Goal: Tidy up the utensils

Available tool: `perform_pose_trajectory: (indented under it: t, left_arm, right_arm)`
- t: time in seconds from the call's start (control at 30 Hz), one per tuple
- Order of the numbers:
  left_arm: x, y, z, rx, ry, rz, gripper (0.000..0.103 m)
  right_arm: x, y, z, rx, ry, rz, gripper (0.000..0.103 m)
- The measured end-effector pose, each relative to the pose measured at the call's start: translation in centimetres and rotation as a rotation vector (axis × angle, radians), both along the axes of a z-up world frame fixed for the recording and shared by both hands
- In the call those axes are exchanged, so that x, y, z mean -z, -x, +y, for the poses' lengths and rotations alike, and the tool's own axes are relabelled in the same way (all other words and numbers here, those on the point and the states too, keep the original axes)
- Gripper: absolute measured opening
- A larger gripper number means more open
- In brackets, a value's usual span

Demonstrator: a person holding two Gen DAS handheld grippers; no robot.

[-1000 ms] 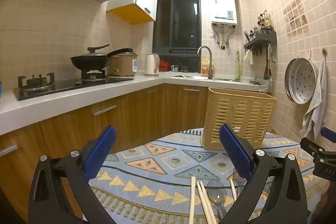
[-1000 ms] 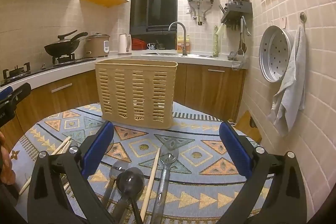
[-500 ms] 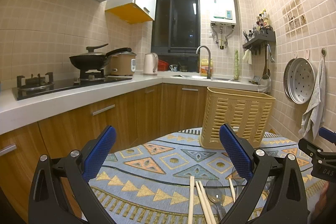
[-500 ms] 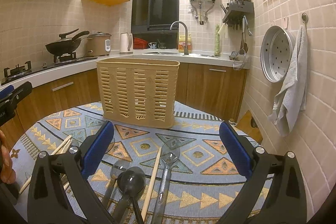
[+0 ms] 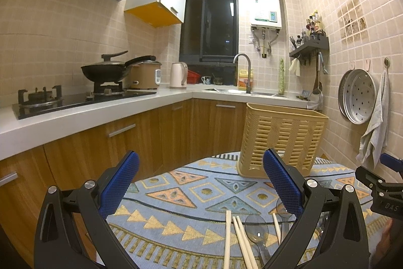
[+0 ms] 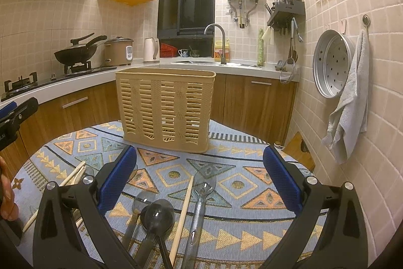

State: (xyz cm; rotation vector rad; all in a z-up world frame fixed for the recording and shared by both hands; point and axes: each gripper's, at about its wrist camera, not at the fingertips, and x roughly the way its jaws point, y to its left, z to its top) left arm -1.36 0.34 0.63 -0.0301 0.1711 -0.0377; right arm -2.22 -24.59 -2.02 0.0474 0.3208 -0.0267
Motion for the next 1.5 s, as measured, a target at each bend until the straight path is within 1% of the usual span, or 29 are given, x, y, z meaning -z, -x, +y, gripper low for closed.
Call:
perform_pose_trajectory:
  t: [0.83,1.27,1.37,1.43,1.5]
  left_arm:
    - [0.4,-0.5,-0.1,0.026,0.017,0.021,0.096]
    - [0.5,-0.4,-0.2,0.026,0.018,0.015,0.096]
    - [0.5,-0.5,0.0,0.034,0.031,0.021,0.096]
    - [0.6,-0.9,0.7,0.047,0.065,0.041,0.096]
    - [0.8,-1.6,1.7,0.07,0.121,0.089,0.095]
  right_arm:
    - [0.3,-0.2,0.2,-0.008,0.0,0.007,0.096]
    - [0.3,-0.2,0.3,0.006,-0.004,0.01,0.096]
    - [0.4,-0.8,-0.1,0.051,-0.013,0.042,0.096]
    - [0.7,-1.7,-0.6,0.101,-0.015,0.104,0.096]
    - [1.0,-2.9,-0.7,0.108,-0.012,0.18,0.096]
